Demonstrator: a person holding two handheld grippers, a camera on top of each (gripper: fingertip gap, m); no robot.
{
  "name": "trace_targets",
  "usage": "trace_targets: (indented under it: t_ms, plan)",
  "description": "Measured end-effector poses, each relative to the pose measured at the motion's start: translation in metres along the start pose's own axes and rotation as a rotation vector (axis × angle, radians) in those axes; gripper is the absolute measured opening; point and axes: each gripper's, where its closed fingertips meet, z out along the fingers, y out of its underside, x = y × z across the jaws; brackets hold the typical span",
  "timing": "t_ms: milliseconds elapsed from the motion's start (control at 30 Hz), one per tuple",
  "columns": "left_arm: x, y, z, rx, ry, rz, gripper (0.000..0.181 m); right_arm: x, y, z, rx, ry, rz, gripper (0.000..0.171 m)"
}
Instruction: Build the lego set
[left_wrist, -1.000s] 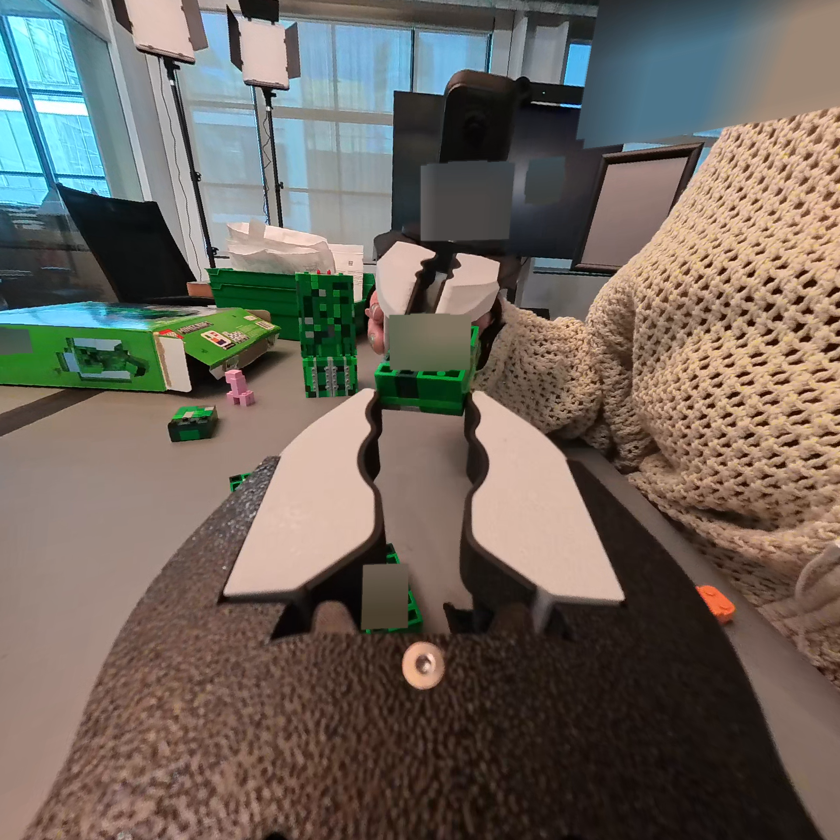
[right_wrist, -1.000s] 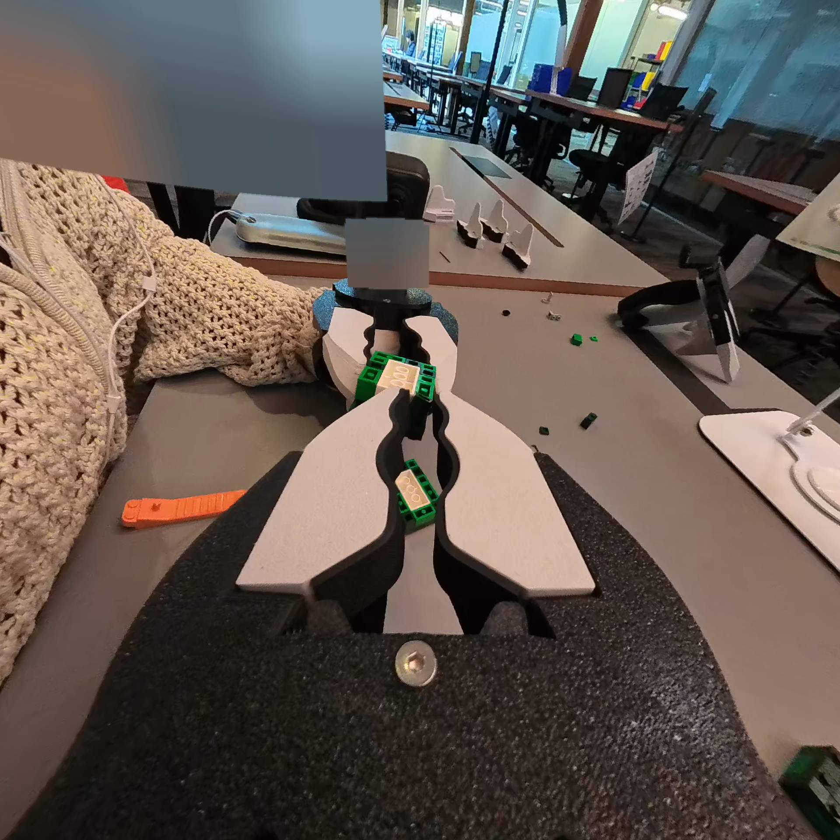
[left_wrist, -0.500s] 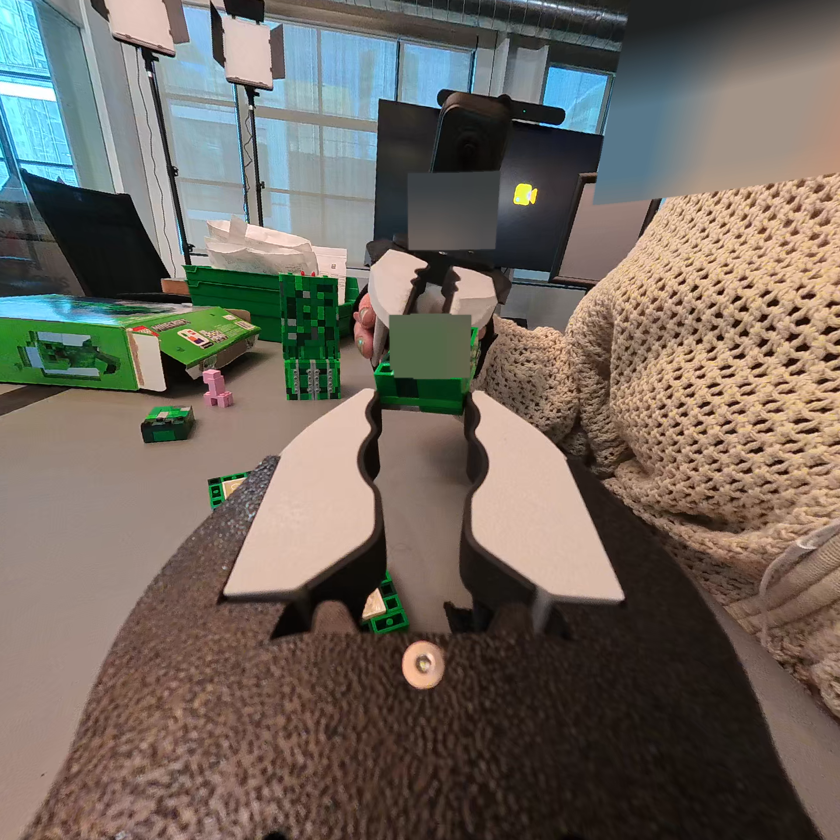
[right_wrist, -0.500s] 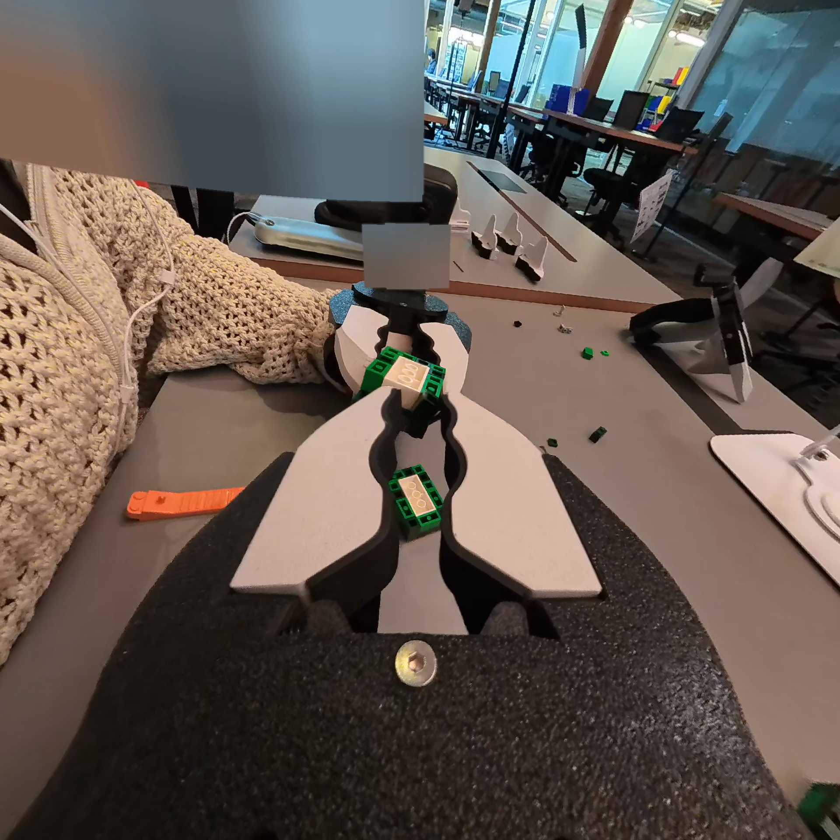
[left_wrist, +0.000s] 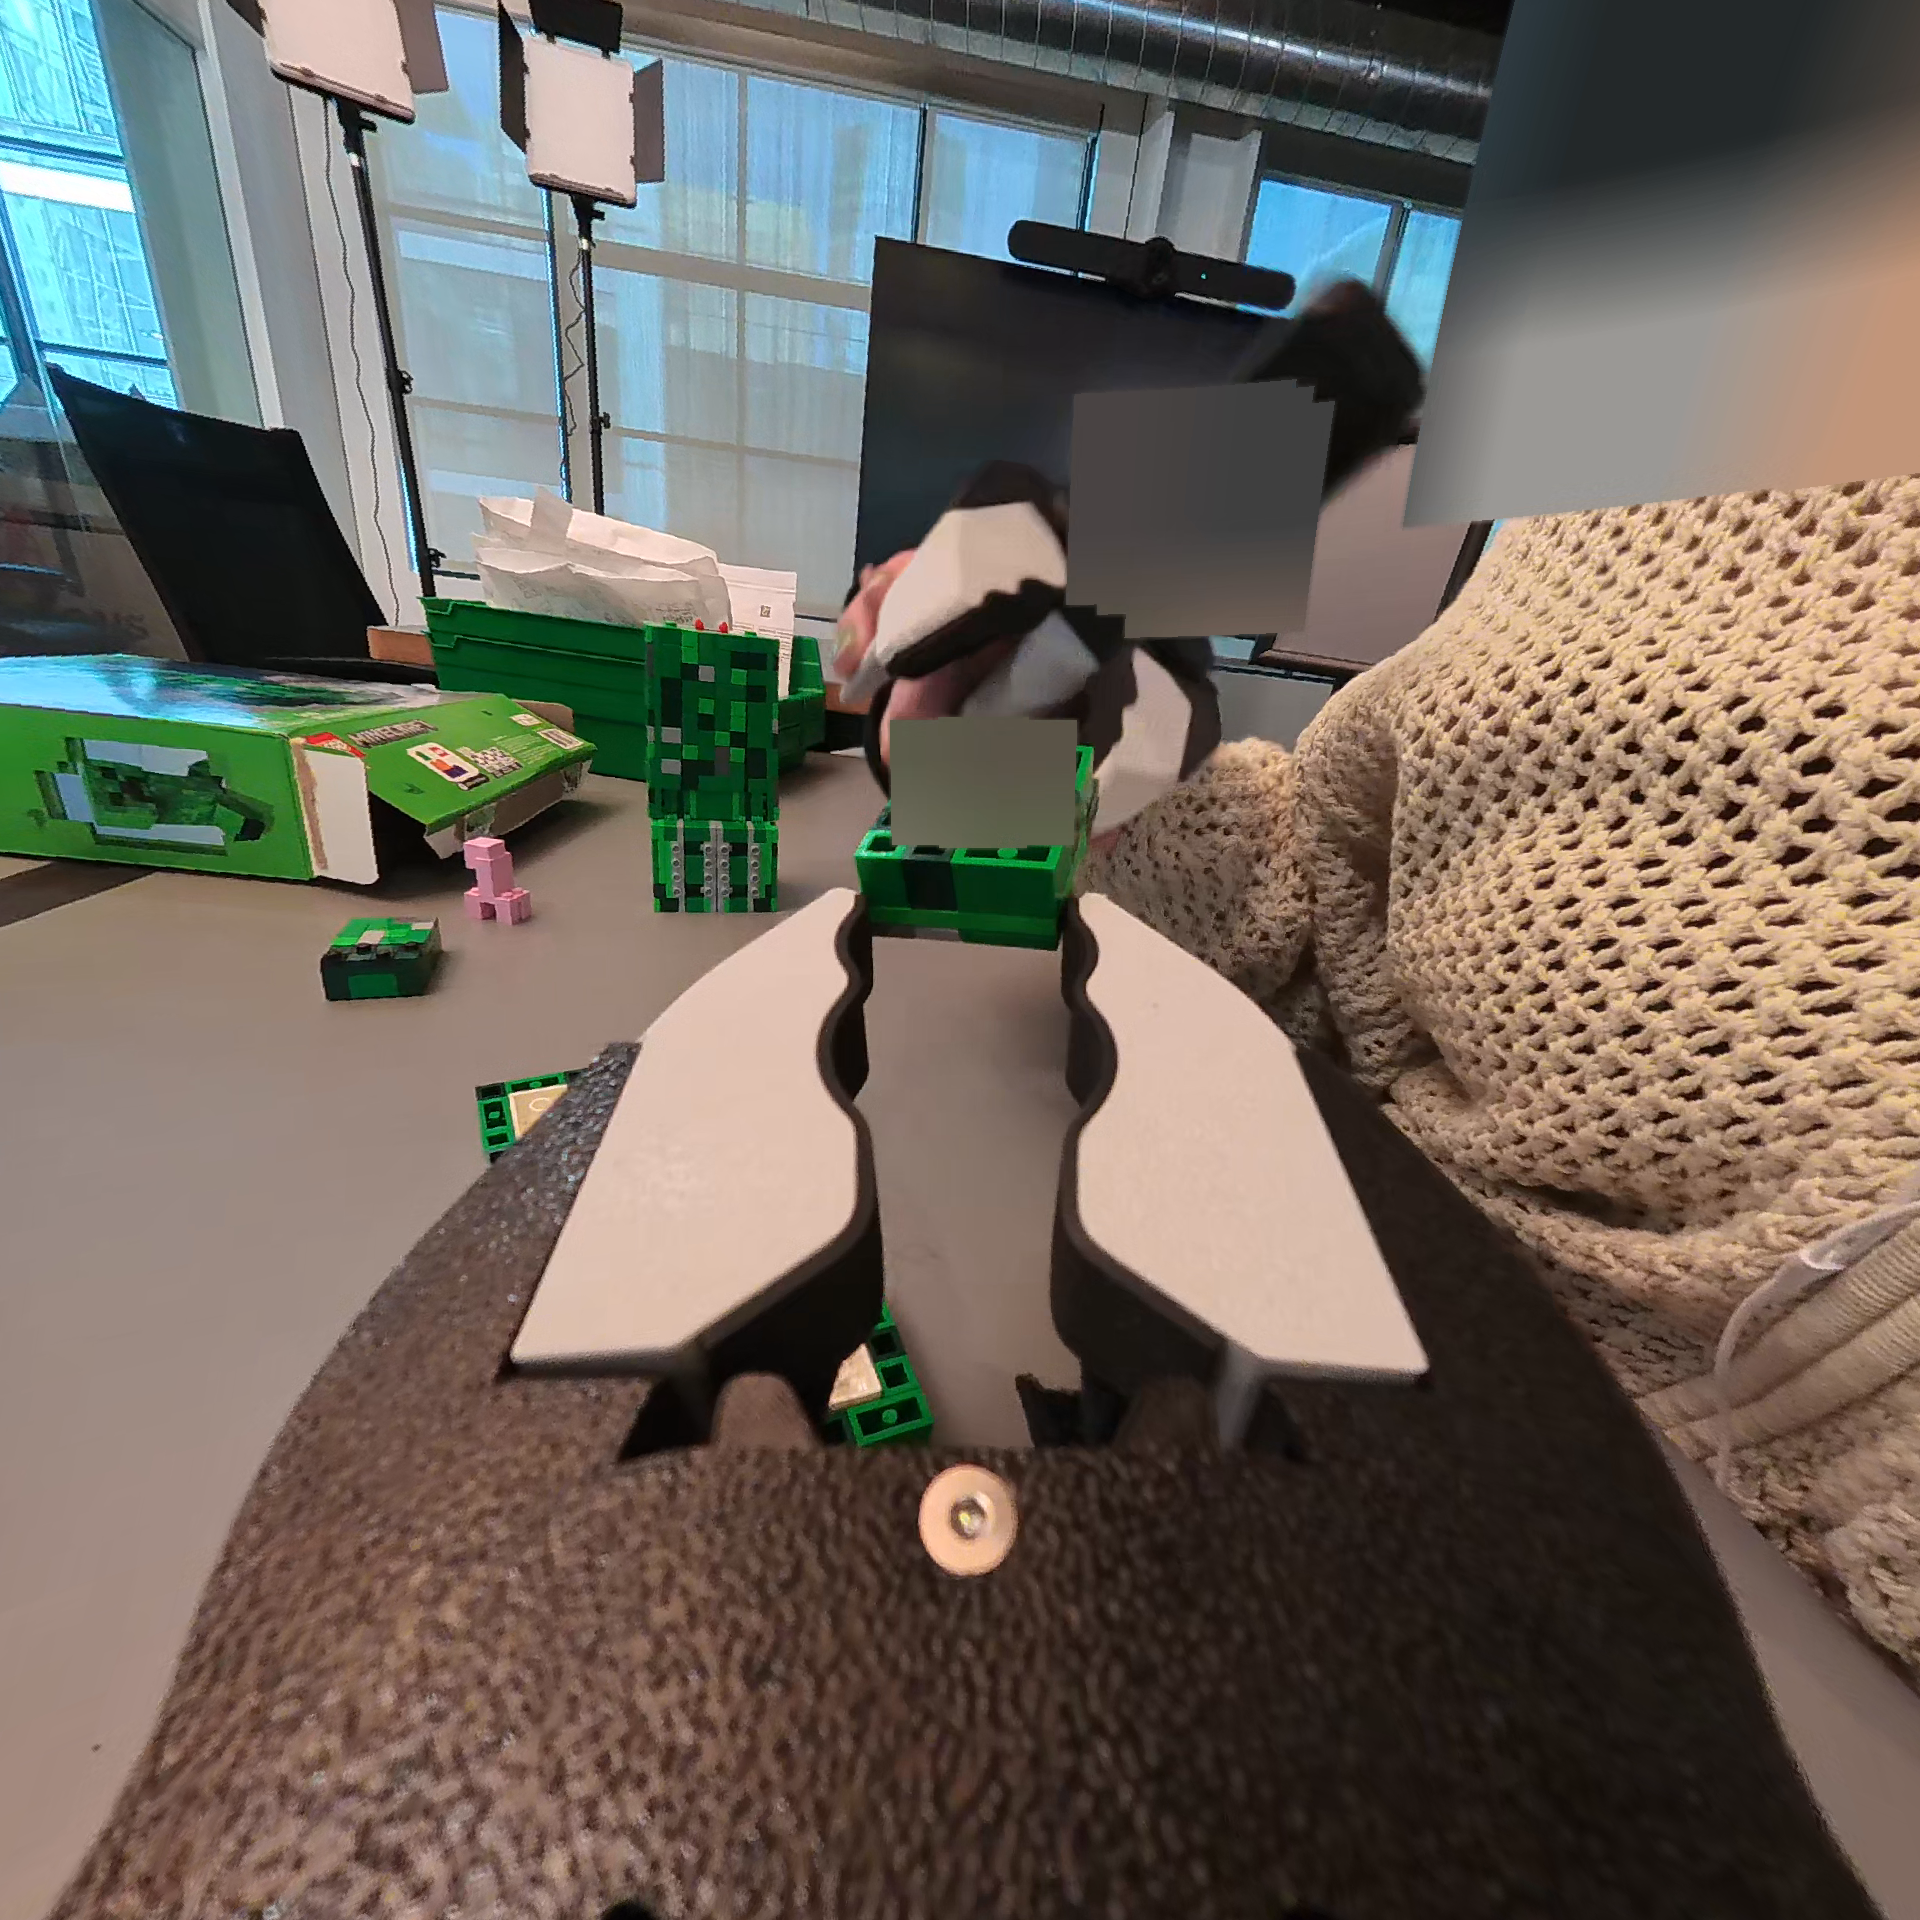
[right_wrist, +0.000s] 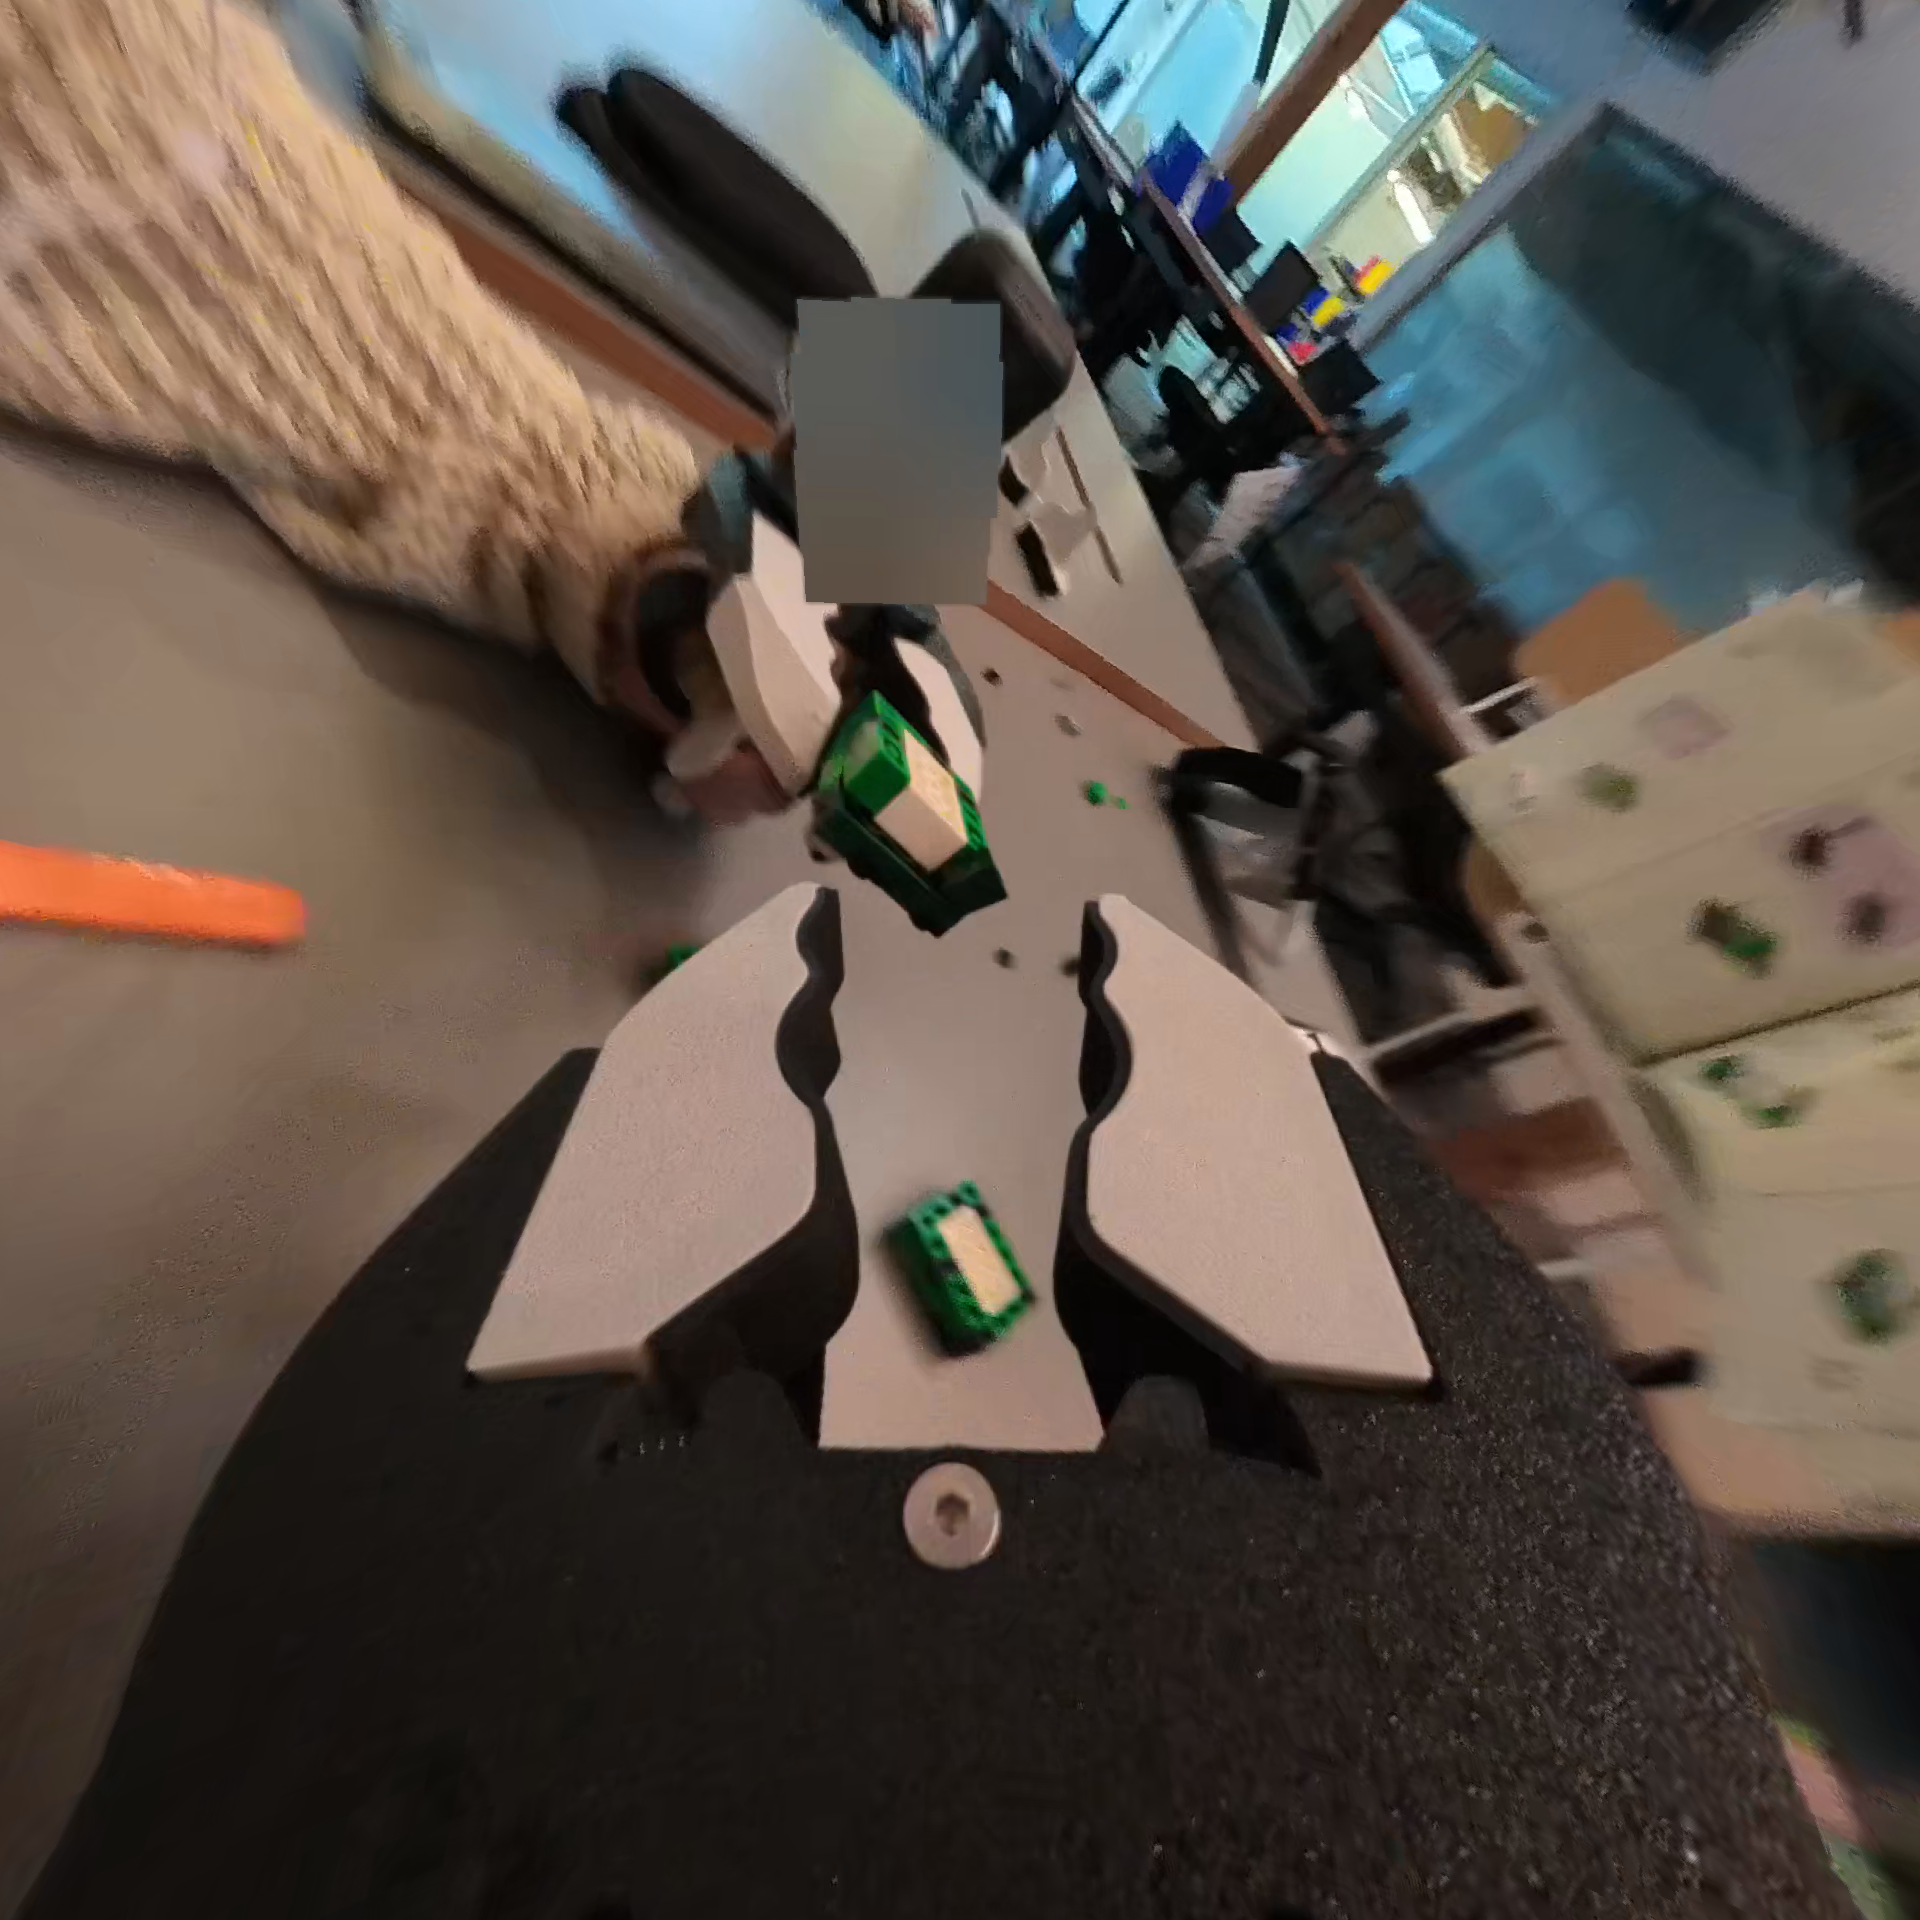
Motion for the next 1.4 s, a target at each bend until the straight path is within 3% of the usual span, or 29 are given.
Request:
trace_targets:
  t_ms: [200,400,667,1167,1300,1400]
  plan:
    - [0.002,0.002,0.001,-0.011,0.011,-0.007,0.035,-0.005,0.008,0.011,-0.182,0.079,-0.387,0.039]
    - [0.003,0.005,0.002,-0.033,0.019,-0.007,0.034,-0.006,0.006,0.015,-0.194,0.103,-0.512,0.020]
    - [0.005,0.007,0.003,-0.040,0.032,-0.032,0.035,-0.006,0.003,0.013,-0.215,0.117,-0.644,0.019]
    - [0.002,0.011,0.004,-0.057,0.036,-0.129,0.036,-0.013,0.014,0.014,-0.241,0.049,-0.530,0.018]
    - [0.000,0.017,0.007,-0.115,0.034,-0.223,0.076,-0.016,0.010,0.015,-0.195,0.029,-0.472,0.018]
    - [0.007,0.018,0.009,-0.122,0.091,-0.276,0.074,-0.020,0.012,0.018,-0.193,0.003,-0.462,0.018]
